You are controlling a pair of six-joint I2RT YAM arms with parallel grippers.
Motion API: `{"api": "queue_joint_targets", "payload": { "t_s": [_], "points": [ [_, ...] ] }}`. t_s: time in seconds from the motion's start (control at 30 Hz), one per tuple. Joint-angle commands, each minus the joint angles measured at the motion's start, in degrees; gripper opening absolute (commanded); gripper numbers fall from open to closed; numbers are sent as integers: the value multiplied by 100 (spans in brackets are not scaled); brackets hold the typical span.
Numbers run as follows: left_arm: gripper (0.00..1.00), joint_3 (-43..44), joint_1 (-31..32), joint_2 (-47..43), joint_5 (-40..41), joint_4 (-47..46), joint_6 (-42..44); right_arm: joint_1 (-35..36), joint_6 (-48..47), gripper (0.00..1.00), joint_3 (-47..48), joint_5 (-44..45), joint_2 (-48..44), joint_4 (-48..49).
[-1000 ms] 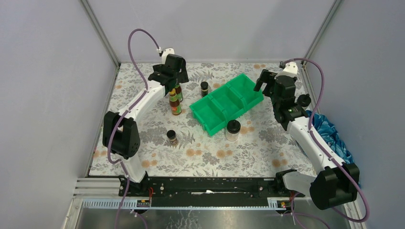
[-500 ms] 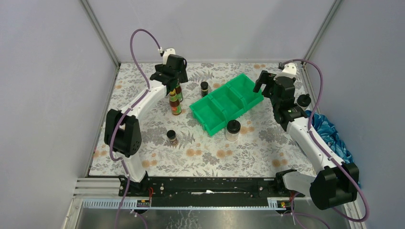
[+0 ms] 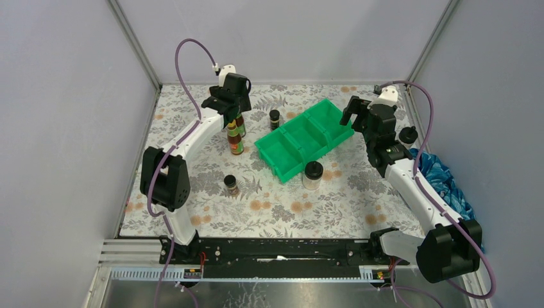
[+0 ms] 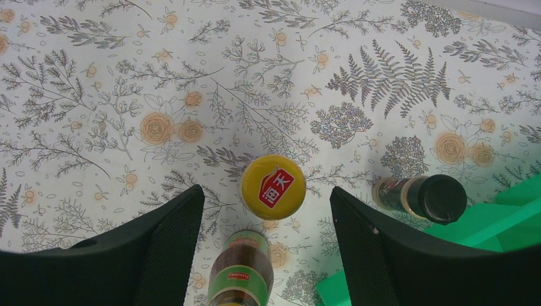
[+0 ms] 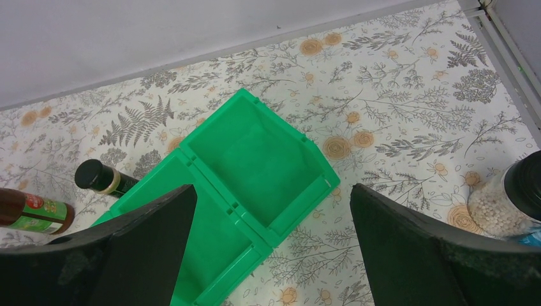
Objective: Organize the condiment bottles
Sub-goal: Pick up the bottle from the center of the board.
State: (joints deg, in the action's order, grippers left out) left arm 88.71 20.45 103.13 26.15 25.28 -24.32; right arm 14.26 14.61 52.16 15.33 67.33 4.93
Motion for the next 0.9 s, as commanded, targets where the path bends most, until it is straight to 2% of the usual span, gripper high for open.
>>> {"api": "queue_joint_targets", "payload": {
  "t_s": [0.0, 0.67, 0.87],
  "points": [
    [76, 75, -51, 111, 153, -278, 102, 50, -72, 98, -20, -81, -159, 271],
    [75, 159, -45, 197, 153, -311, 96, 50, -59, 98, -109, -170, -185, 318],
    [70, 145, -46, 239, 151, -343, 81, 50, -59, 98, -127, -161, -216, 315]
  ]
}}
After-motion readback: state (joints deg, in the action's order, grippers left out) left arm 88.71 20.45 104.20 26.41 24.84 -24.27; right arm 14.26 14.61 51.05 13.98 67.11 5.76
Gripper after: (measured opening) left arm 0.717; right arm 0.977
